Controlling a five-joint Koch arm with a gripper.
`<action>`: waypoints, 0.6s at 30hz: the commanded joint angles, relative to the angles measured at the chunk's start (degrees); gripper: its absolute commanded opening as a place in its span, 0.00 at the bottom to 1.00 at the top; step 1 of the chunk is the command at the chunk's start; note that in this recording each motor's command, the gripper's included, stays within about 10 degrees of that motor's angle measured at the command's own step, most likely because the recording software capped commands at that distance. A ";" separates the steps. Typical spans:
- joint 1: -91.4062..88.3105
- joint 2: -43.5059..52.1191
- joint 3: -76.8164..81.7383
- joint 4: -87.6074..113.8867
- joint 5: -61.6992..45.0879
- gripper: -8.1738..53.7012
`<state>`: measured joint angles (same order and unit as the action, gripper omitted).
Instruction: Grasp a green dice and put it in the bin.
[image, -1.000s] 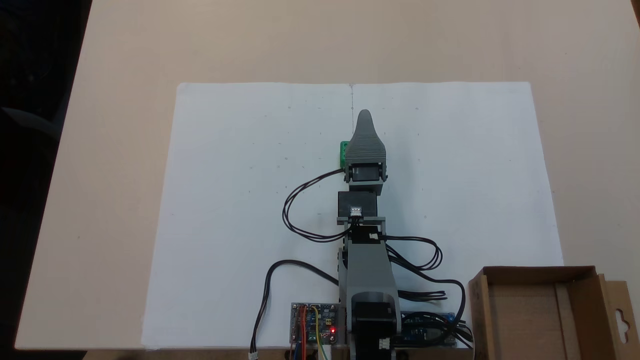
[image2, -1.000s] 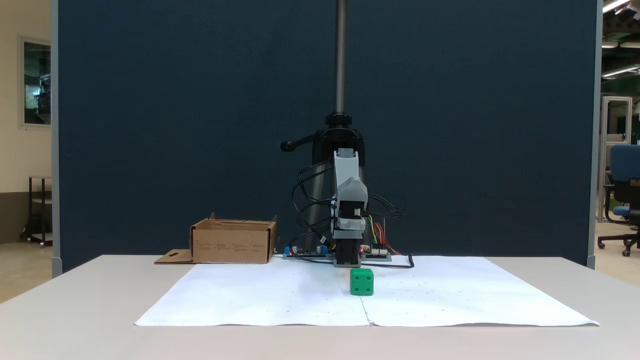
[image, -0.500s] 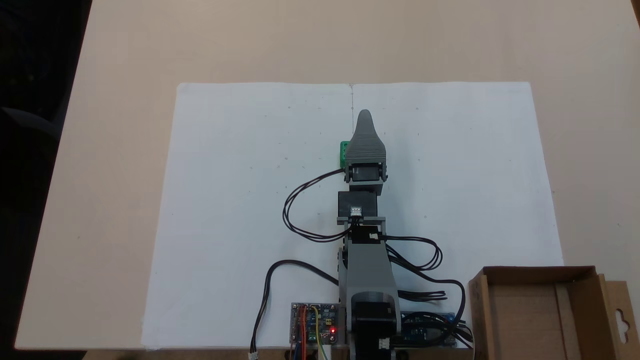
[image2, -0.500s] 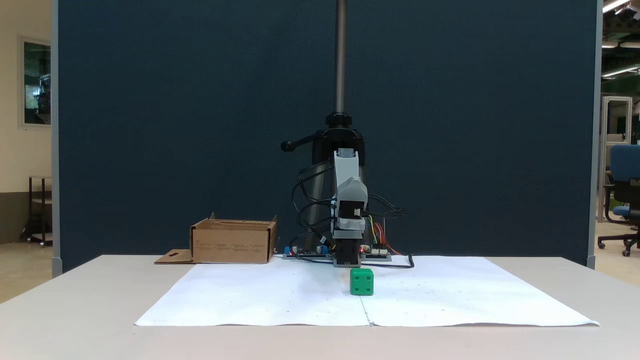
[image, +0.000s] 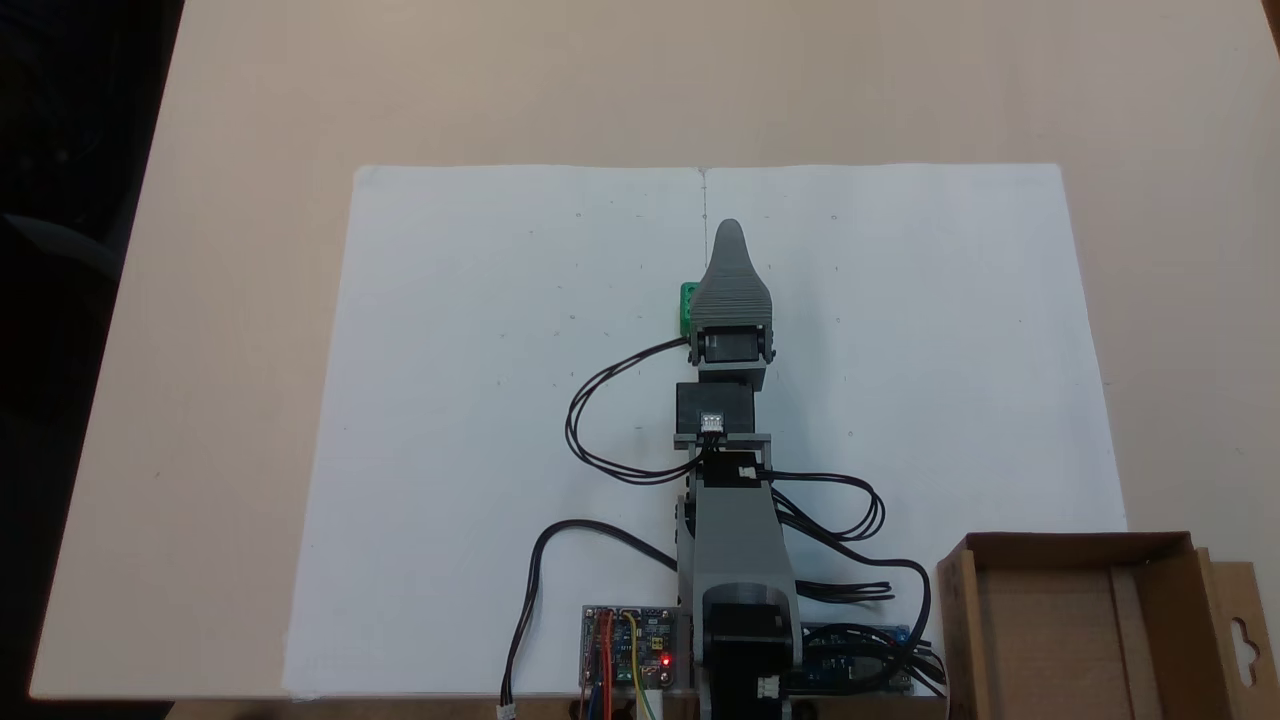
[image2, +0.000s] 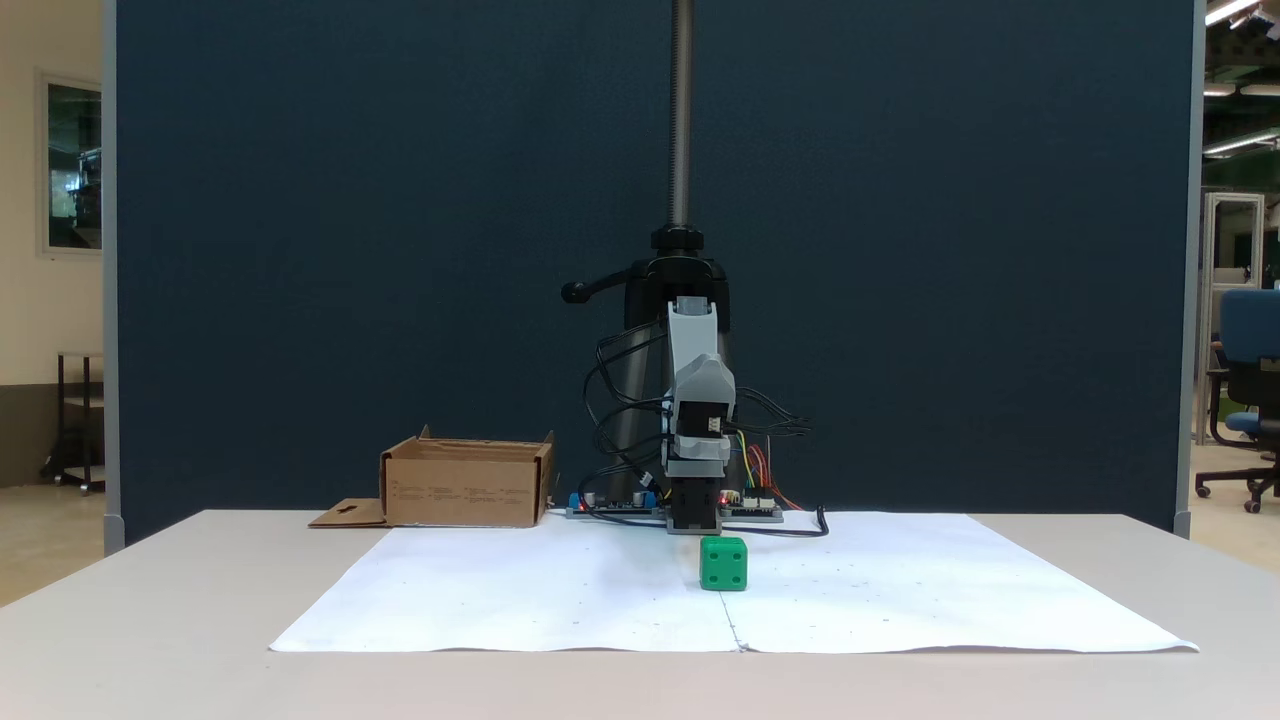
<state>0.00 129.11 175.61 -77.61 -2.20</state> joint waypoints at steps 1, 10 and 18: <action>0.26 6.24 3.78 -0.97 -2.90 0.81; 0.18 6.24 3.78 -1.23 -3.16 0.81; -0.09 6.24 3.25 0.26 -4.22 0.78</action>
<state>0.00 129.11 175.61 -76.90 -3.08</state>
